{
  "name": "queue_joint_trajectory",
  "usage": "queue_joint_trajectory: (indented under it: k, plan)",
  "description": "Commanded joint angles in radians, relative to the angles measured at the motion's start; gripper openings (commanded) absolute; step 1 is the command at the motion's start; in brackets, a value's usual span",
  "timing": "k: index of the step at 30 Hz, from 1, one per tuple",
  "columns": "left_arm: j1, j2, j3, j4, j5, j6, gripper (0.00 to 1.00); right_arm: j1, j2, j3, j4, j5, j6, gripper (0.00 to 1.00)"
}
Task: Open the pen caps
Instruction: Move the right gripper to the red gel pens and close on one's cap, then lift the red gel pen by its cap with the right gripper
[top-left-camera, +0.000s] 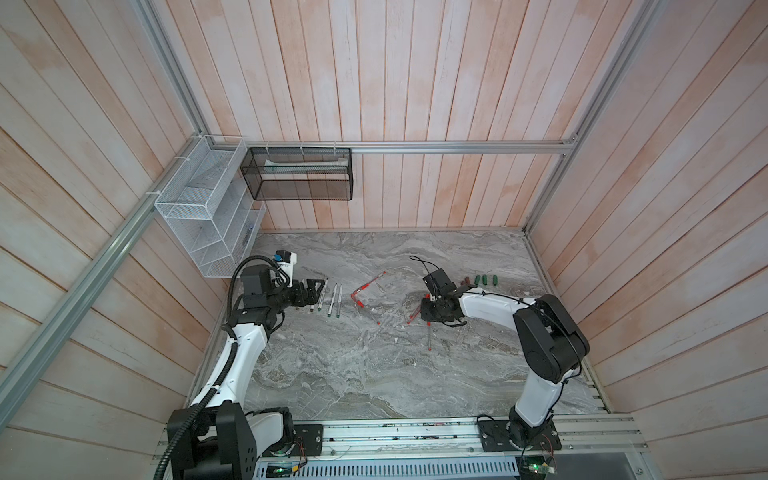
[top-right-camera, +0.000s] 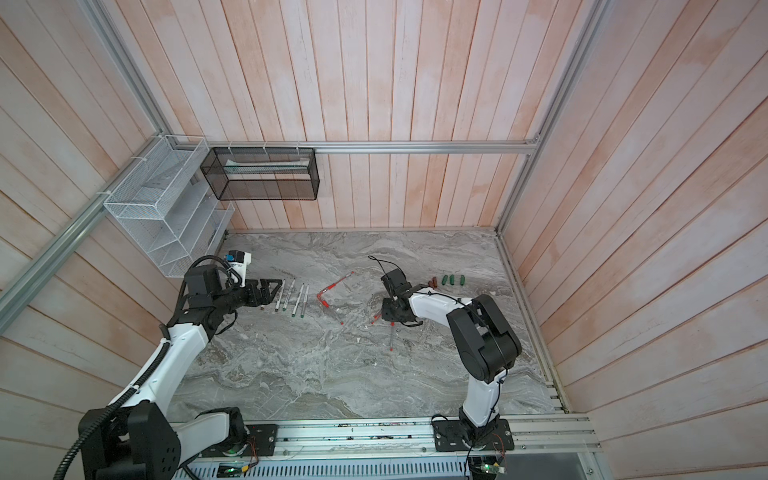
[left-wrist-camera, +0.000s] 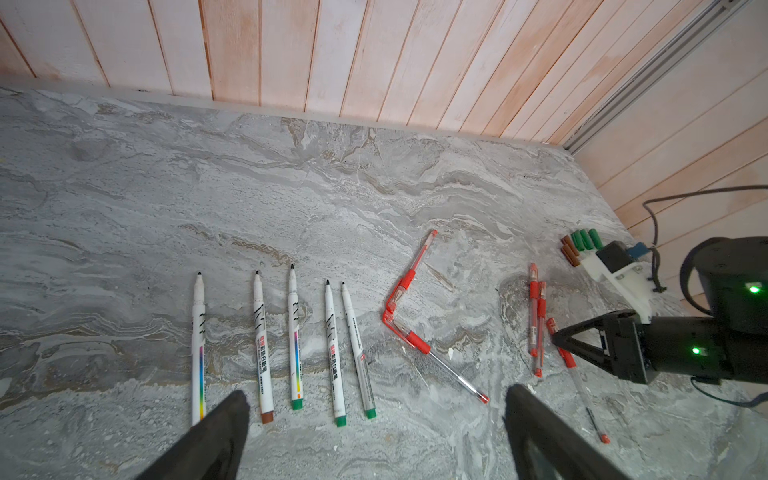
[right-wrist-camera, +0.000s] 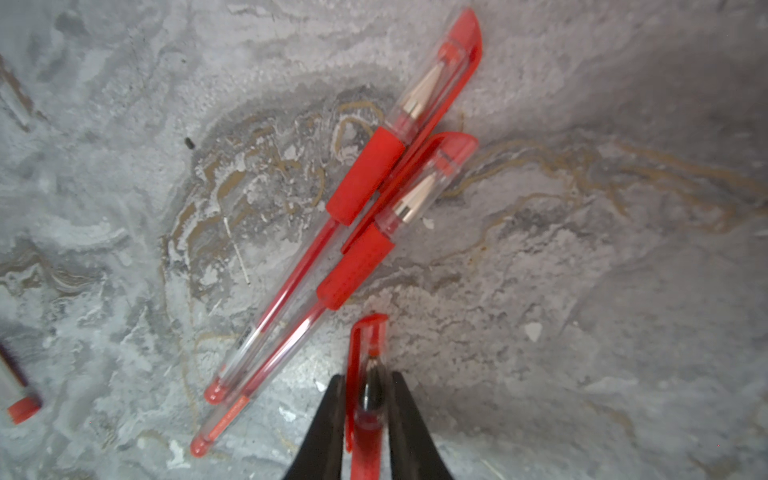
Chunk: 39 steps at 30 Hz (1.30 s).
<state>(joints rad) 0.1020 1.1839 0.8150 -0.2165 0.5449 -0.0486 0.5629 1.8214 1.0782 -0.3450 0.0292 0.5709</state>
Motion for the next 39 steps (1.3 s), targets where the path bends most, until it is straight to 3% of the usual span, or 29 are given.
queue_joint_trajectory:
  k: [1,17,23,28,34,39]
  plan:
    - [0.004,0.002,-0.006,0.009,0.017,-0.001,0.97,-0.012,0.037,0.005,-0.112,0.03,-0.025,0.21]
    - [0.004,-0.01,-0.006,0.002,0.011,0.002,0.97,-0.021,0.1,0.07,-0.127,0.026,-0.031,0.27]
    - [0.003,-0.014,-0.012,0.007,0.016,0.003,0.97,-0.025,0.093,0.07,-0.115,0.004,-0.031,0.17]
    - [0.004,-0.015,-0.02,0.025,0.017,0.003,0.97,-0.033,0.026,0.065,-0.105,0.009,-0.031,0.1]
    - [0.002,-0.01,-0.014,0.024,0.028,-0.01,0.97,-0.049,-0.086,0.072,-0.123,0.007,-0.02,0.09]
    - [0.007,-0.006,-0.017,0.038,0.116,-0.072,0.97,-0.075,-0.188,0.064,-0.079,-0.064,0.017,0.09]
